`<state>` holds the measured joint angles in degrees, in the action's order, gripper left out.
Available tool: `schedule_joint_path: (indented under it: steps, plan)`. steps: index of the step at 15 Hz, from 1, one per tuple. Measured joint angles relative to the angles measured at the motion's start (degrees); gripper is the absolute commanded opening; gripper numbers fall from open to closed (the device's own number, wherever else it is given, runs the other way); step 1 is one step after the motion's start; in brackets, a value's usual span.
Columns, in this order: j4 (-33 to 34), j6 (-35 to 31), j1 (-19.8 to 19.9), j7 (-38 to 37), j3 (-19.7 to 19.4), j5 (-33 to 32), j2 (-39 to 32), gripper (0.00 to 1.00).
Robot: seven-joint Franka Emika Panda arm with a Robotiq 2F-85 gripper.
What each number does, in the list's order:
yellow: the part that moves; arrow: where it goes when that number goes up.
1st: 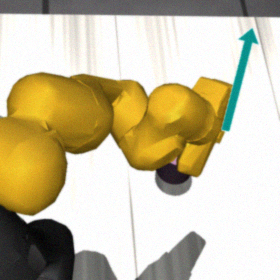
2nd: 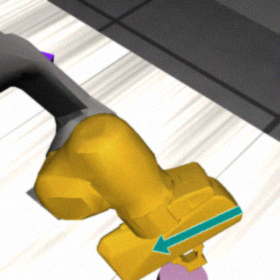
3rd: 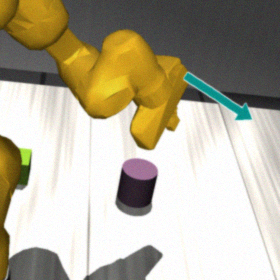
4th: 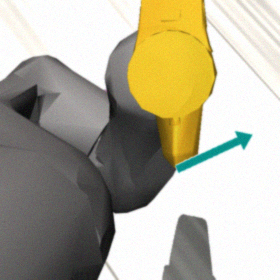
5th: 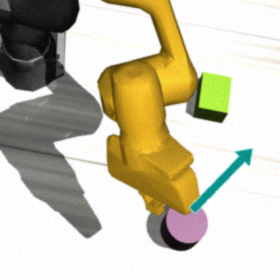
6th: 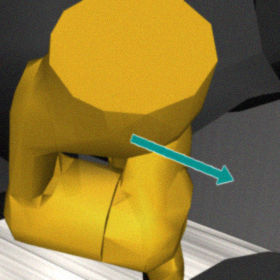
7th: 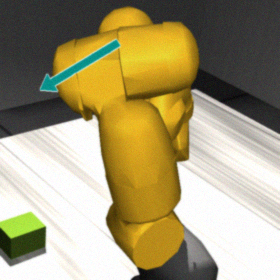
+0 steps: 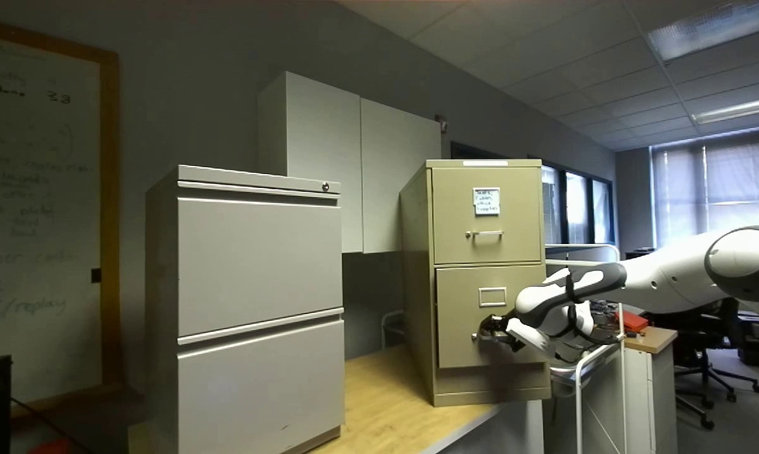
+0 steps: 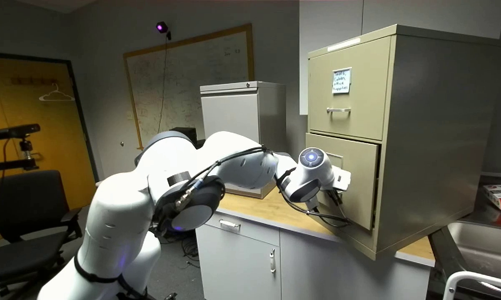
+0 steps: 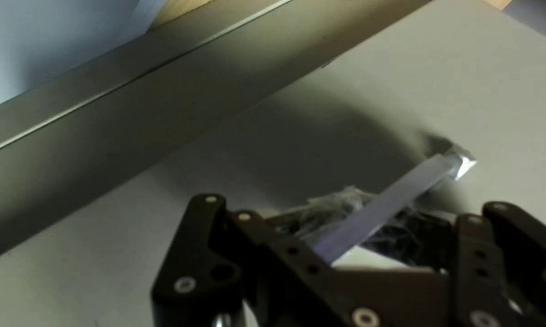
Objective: Open the bottom drawer of the file cabinet on the right
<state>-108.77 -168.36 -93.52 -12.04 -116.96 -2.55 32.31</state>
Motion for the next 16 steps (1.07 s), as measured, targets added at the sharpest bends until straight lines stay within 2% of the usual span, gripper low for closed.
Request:
schedule_joint_path:
  steps: [3,6,16]
  plan:
    - [-4.62,-2.85,2.34,-0.3,1.29,0.2,-3.57,0.0]
    - [-8.74,-4.24,6.63,-0.38,4.94,0.86,-5.97,0.0]
    - [-20.27,-4.8,27.91,1.54,24.98,4.62,-9.08,0.0]
